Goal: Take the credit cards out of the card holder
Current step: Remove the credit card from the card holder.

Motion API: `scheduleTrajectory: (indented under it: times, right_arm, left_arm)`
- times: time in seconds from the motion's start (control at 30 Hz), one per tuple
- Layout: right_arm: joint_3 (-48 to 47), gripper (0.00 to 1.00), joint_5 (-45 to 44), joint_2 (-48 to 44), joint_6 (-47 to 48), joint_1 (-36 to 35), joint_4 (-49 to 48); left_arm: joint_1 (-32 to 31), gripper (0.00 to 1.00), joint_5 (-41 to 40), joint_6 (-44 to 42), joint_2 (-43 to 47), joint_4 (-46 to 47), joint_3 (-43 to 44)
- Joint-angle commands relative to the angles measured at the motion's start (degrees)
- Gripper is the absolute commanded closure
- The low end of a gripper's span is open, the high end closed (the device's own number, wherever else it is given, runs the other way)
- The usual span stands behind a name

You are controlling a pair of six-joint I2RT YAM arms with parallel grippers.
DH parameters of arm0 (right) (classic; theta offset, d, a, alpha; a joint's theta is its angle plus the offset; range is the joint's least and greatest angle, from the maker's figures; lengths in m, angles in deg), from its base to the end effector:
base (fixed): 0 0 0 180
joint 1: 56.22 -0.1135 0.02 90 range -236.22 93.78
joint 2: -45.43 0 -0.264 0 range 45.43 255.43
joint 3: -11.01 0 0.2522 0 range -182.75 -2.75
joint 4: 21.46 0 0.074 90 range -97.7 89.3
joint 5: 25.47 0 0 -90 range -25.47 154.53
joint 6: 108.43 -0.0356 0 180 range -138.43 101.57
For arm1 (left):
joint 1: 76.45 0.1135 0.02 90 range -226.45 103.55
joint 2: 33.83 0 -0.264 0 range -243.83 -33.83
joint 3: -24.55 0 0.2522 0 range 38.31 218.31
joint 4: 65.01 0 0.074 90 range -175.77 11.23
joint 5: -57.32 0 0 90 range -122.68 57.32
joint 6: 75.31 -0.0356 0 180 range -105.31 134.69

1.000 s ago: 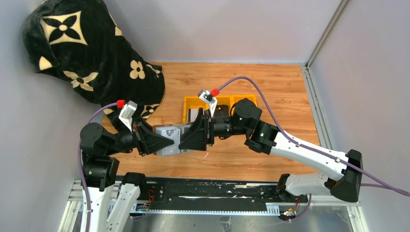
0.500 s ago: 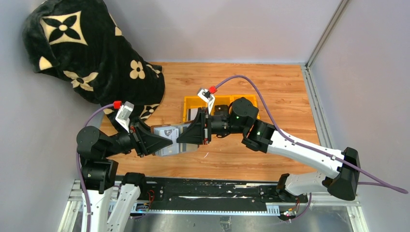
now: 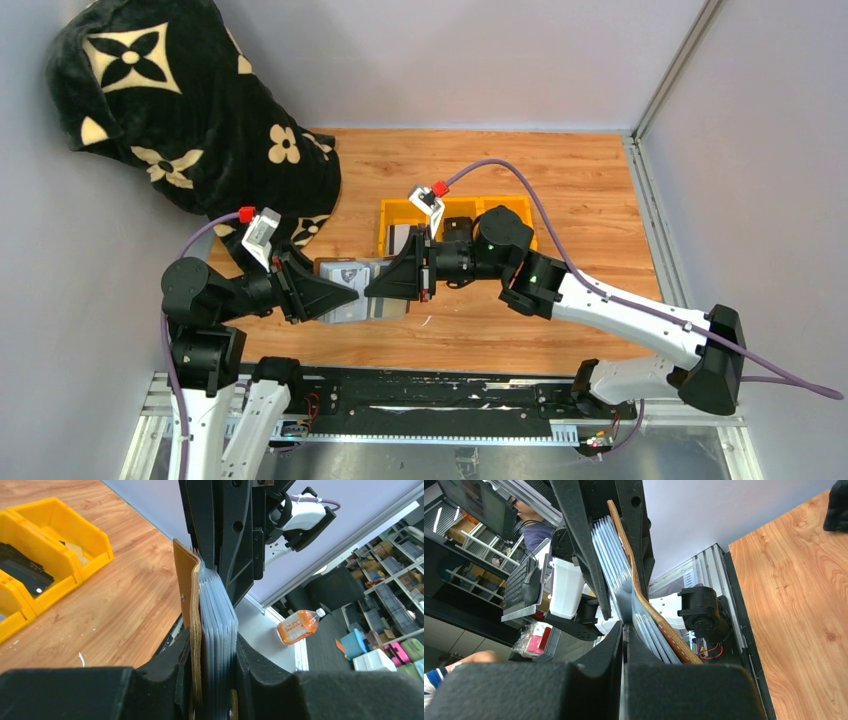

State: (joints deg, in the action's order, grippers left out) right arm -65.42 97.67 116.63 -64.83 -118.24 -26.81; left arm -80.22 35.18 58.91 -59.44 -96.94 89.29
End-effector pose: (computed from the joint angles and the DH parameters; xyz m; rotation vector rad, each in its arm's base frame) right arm 0.1180 0.2636 0.4055 -0.8045 1.5441 1.8861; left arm 0.0620 -0.0371 0.3977 0.5096 1.6545 -1.4807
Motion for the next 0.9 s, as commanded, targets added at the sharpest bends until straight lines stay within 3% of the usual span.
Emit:
scheduleTrajectory:
  times: [0.0, 0.57, 0.63, 0.67, 0.87]
  right_arm:
    - [2.55, 1.00, -5.74, -0.98, 1.22, -0.04, -1.75]
    - [6.42, 1.00, -7.63, -6.38, 3.89, 0.50, 2.15]
    - [6.35, 1.00, -5.67, -5.61, 2.60, 0.54, 0.48]
    - [6.22, 0.98, -4.68, -5.10, 1.74, 0.50, -0.71]
    - [6.98, 0.55, -0.75, -2.19, -4.76, 0.32, -12.34]
  left_arm:
    - [-0.80, 0.72, 6.31, 2.62, -0.45, 2.68, 0.65]
    - [-0.82, 0.78, 6.40, 2.66, -1.20, 2.24, 2.17]
    - [-0.80, 0.82, 5.96, 2.62, -1.20, 2.20, 2.15]
    - [-0.80, 0.84, 5.55, 2.62, -1.20, 2.19, 2.15]
    - [-0.81, 1.00, 3.68, 2.70, -0.86, 2.61, 2.02]
